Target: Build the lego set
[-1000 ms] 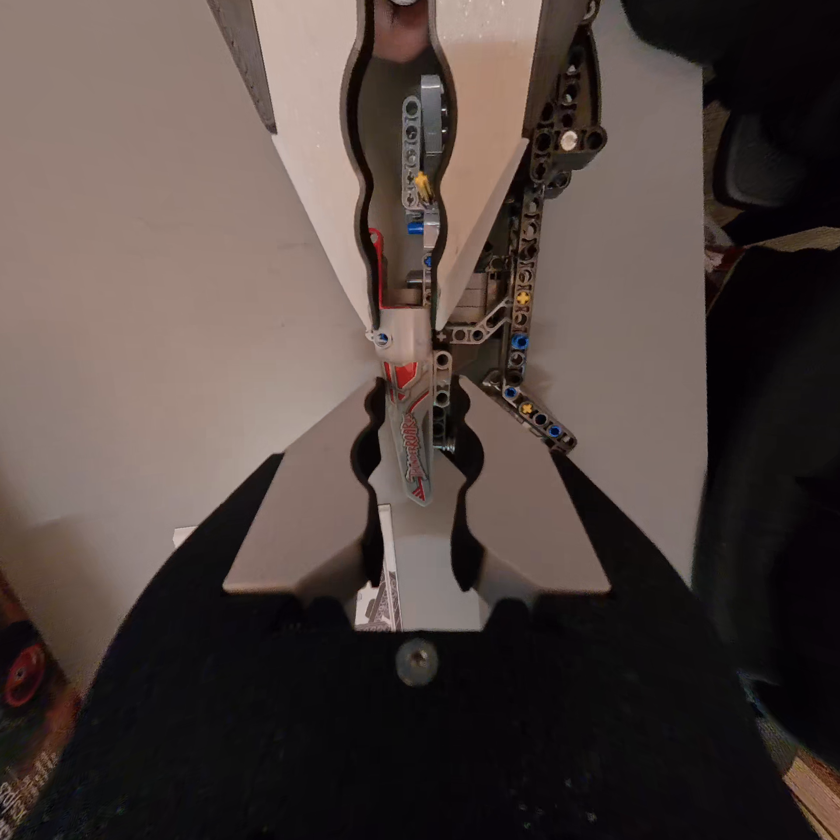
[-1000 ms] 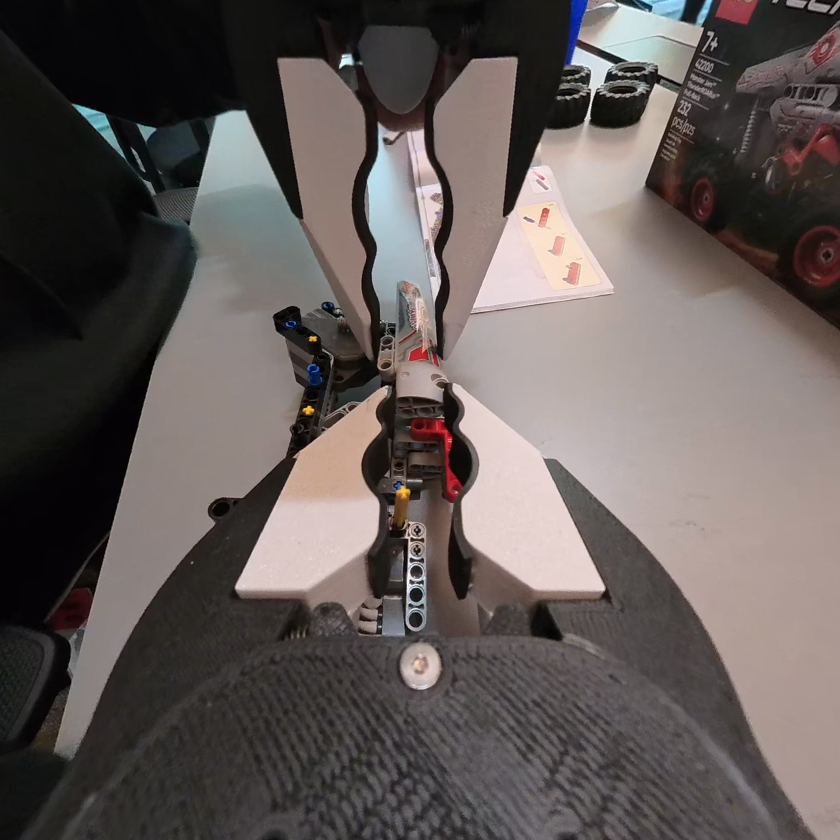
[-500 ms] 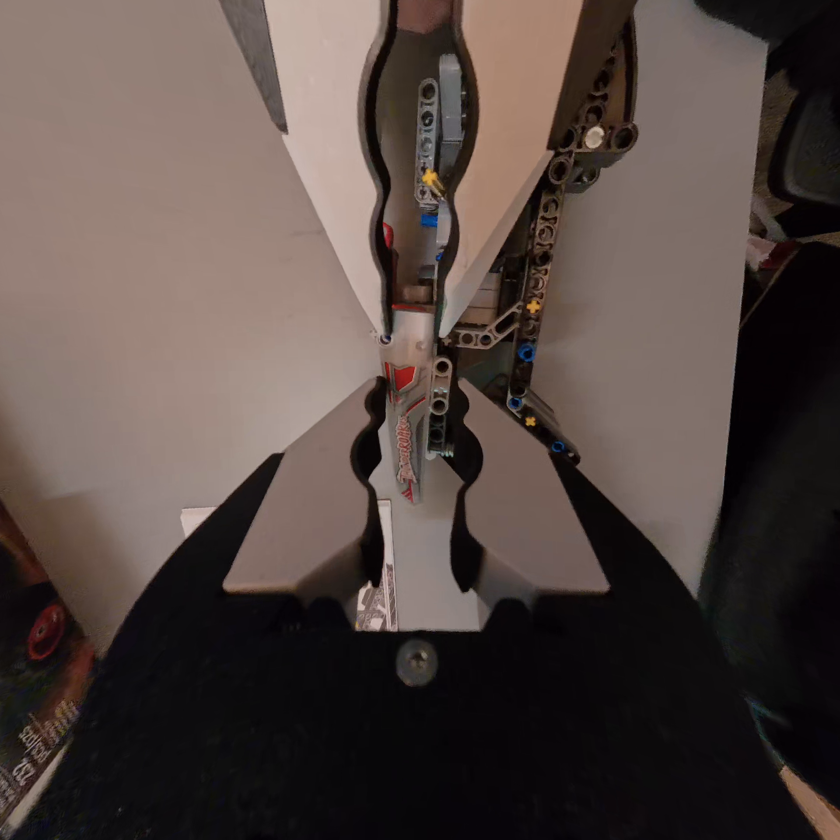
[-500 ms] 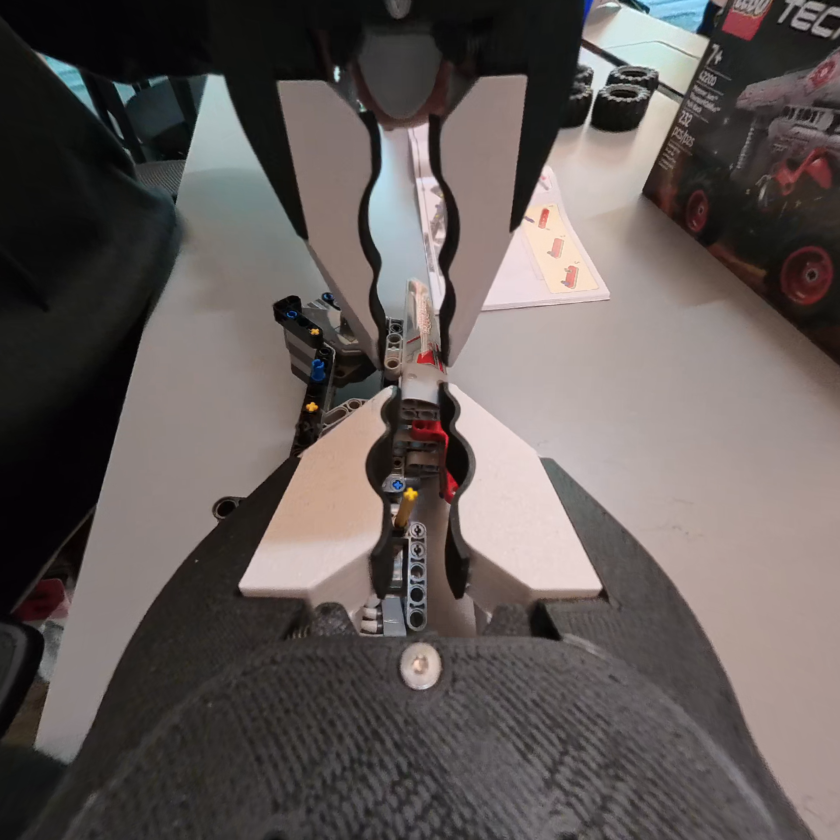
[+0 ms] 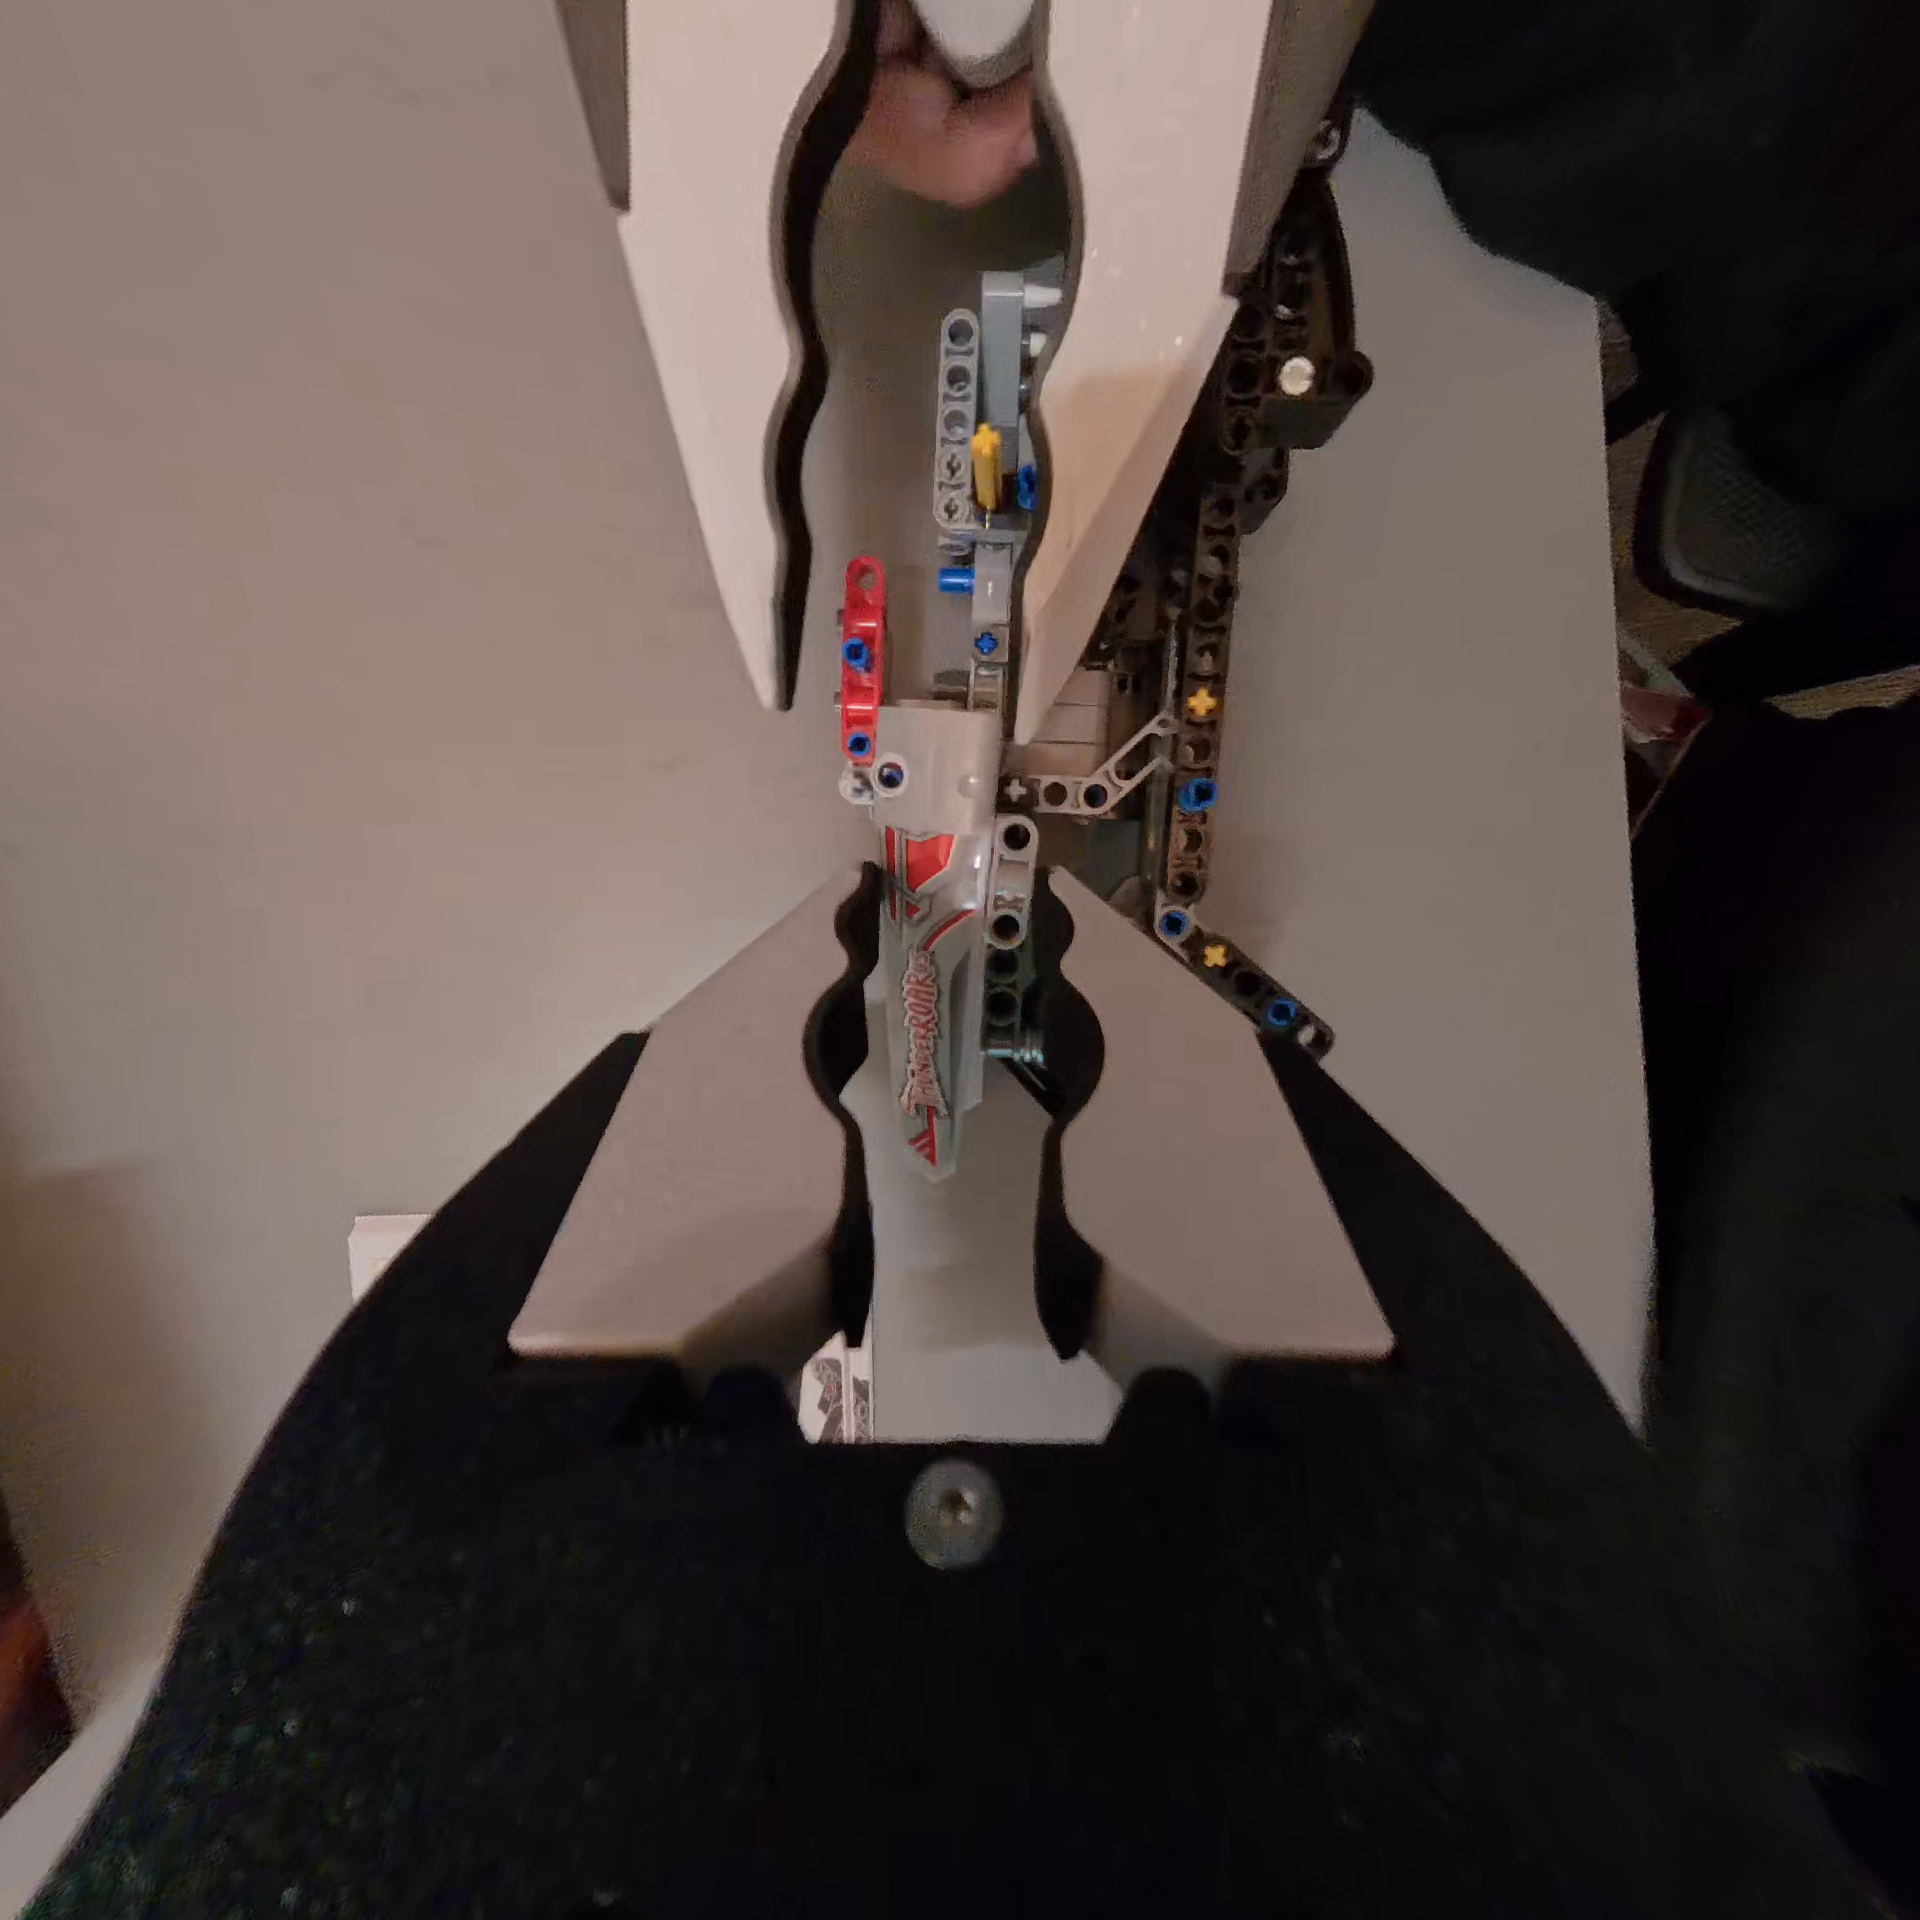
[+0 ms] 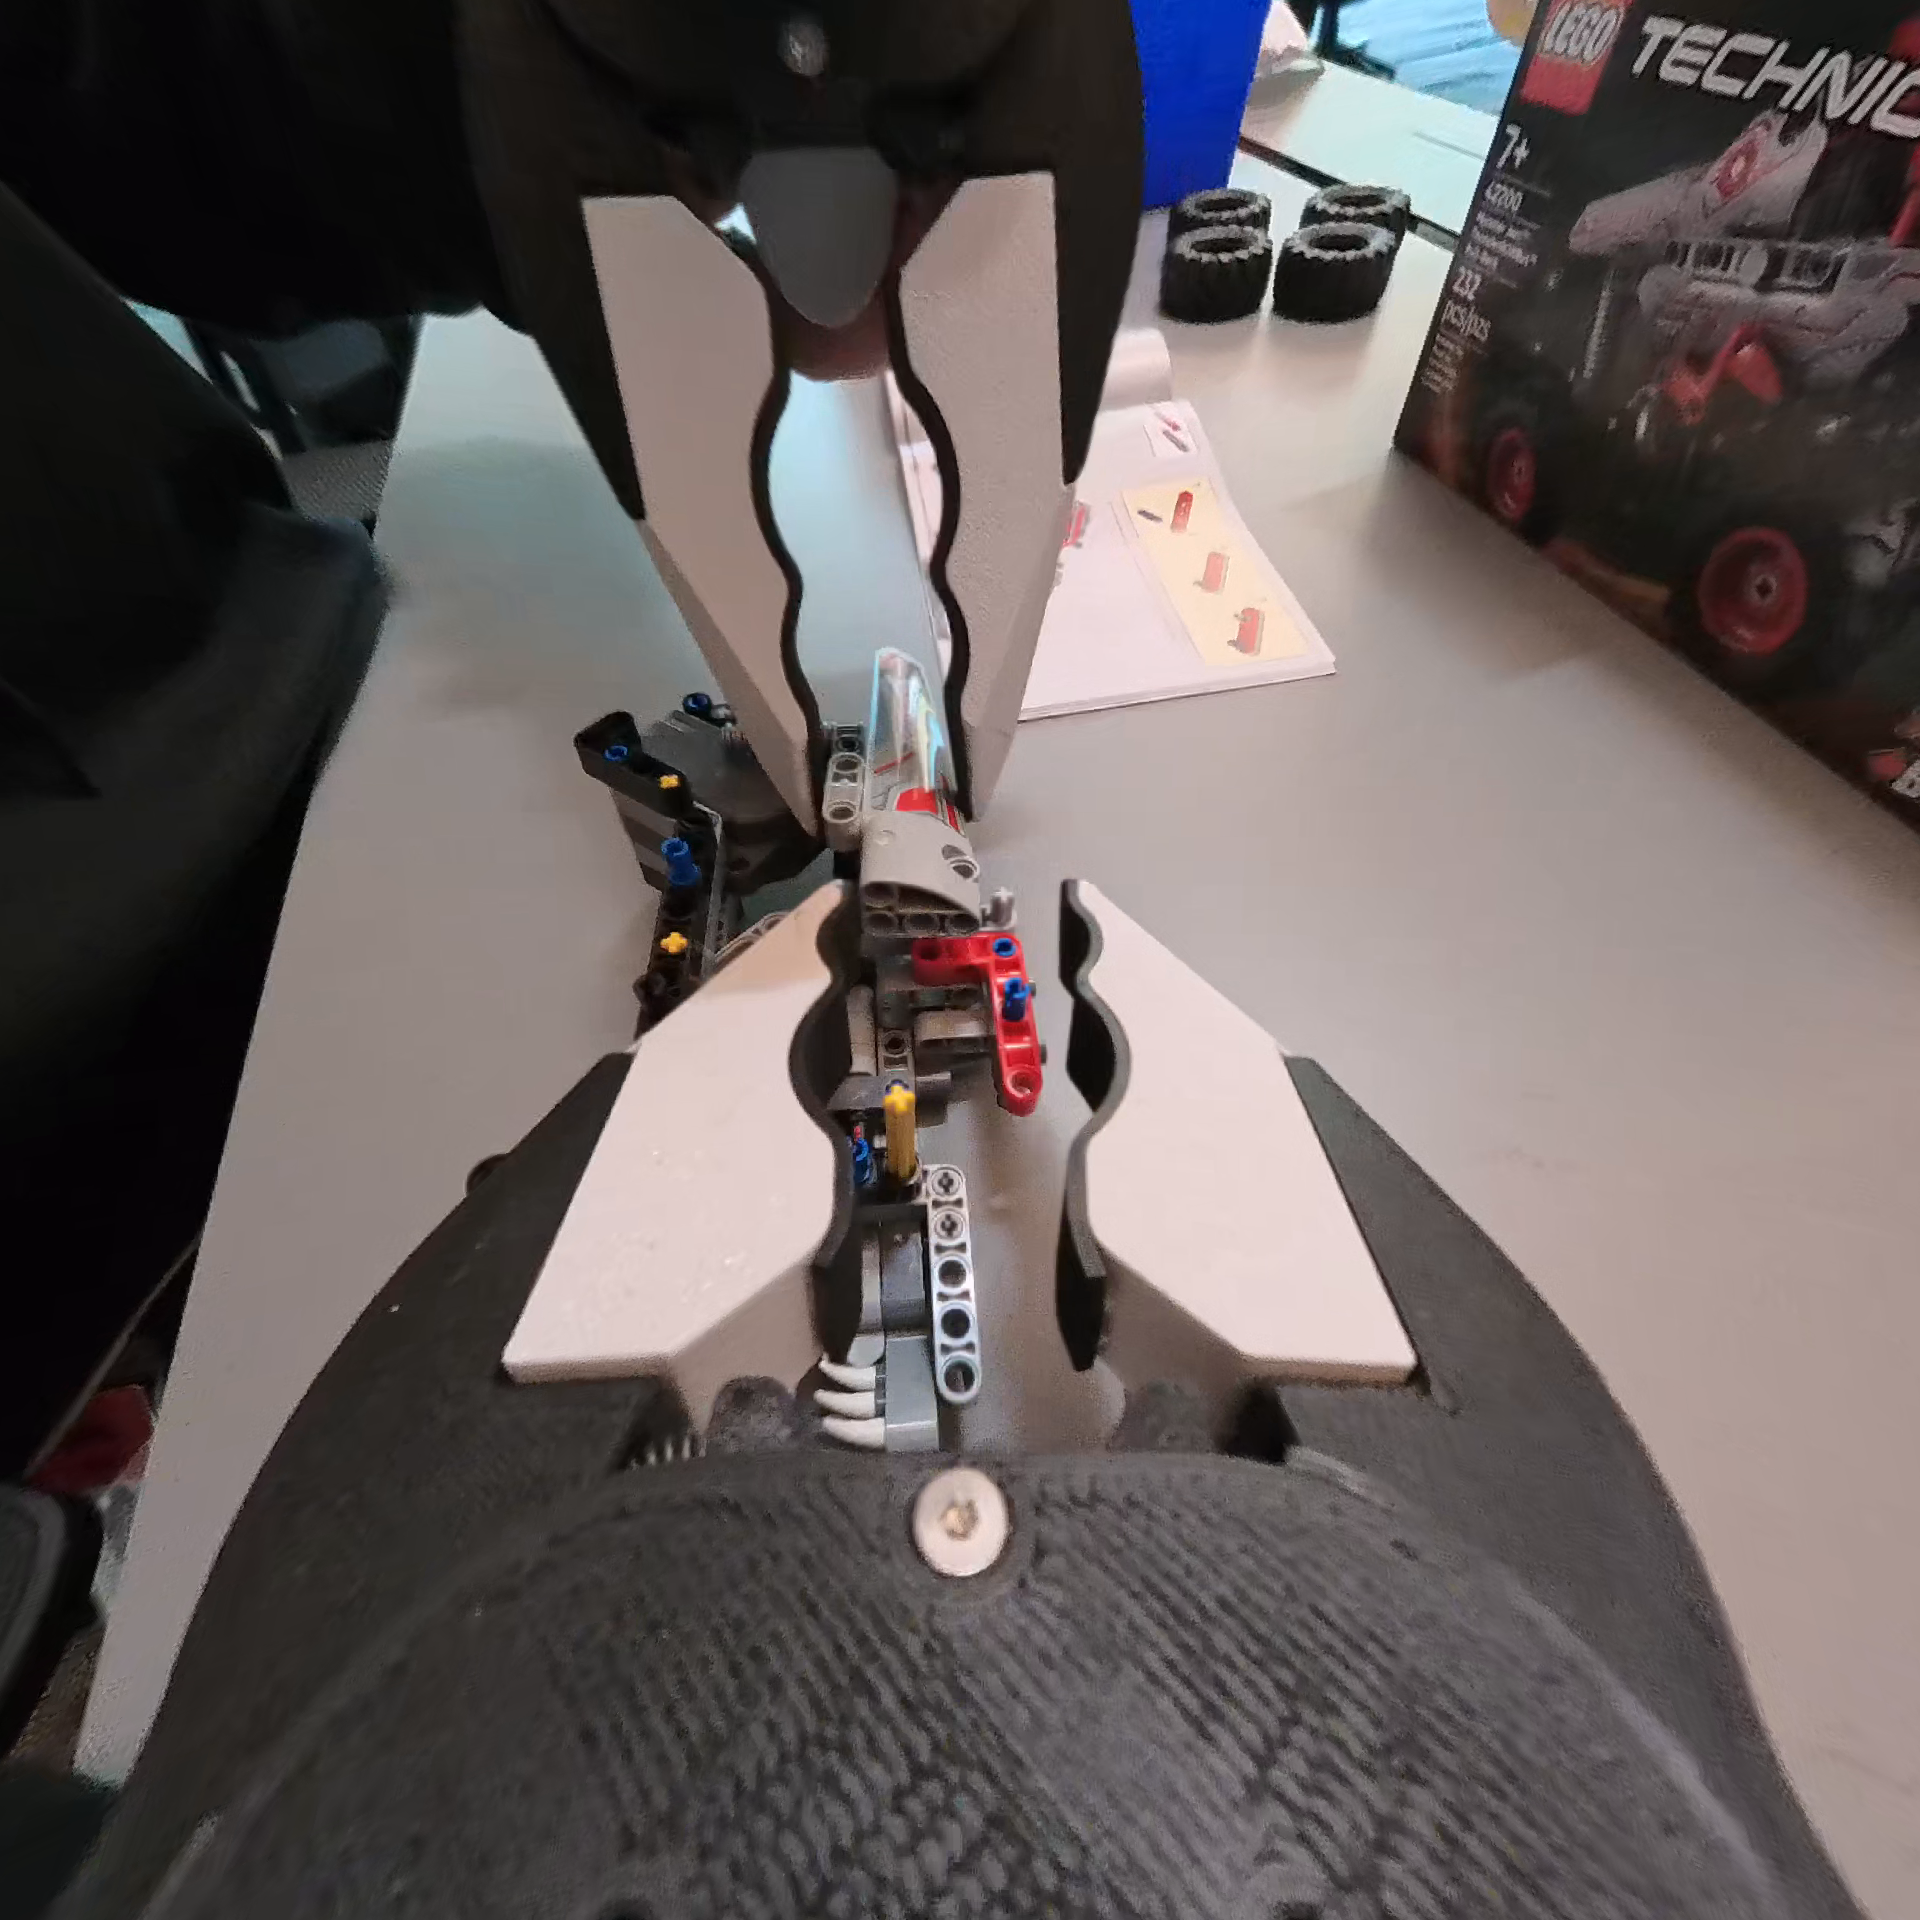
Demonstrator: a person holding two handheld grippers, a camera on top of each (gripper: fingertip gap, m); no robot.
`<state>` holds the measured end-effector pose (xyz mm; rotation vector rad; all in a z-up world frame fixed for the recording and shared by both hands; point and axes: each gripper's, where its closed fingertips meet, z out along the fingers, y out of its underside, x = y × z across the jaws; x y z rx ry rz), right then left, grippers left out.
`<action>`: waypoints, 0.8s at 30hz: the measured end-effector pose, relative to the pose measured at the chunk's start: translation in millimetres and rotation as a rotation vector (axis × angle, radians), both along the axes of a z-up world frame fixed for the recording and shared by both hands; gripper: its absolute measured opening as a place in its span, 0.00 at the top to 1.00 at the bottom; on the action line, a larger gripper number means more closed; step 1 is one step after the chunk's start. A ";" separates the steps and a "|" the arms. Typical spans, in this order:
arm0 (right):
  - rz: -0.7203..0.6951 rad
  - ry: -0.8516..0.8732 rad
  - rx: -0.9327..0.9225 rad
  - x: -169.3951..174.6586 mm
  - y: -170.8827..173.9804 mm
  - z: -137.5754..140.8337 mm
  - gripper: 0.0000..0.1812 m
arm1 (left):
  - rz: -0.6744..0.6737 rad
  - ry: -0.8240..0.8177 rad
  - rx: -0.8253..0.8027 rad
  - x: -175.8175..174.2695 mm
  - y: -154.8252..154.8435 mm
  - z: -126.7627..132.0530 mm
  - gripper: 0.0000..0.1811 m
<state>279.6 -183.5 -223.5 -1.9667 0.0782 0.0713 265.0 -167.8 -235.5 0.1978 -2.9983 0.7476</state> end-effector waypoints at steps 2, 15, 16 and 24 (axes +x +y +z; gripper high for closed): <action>0.012 0.017 -0.003 -2.7 4.2 -1.5 0.78 | -0.007 -0.040 -0.010 -0.8 -0.8 -0.4 0.85; 0.009 0.225 -0.001 -6.2 9.6 -6.0 0.79 | 0.076 -0.259 -0.048 5.3 -1.0 2.4 0.86; 0.010 0.229 -0.006 -6.5 9.7 -6.9 0.79 | 0.075 -0.297 -0.049 5.7 -1.2 2.1 0.86; -0.007 0.283 0.023 -2.7 6.4 -3.5 0.87 | 0.067 -0.480 -0.125 11.2 -4.9 4.3 0.87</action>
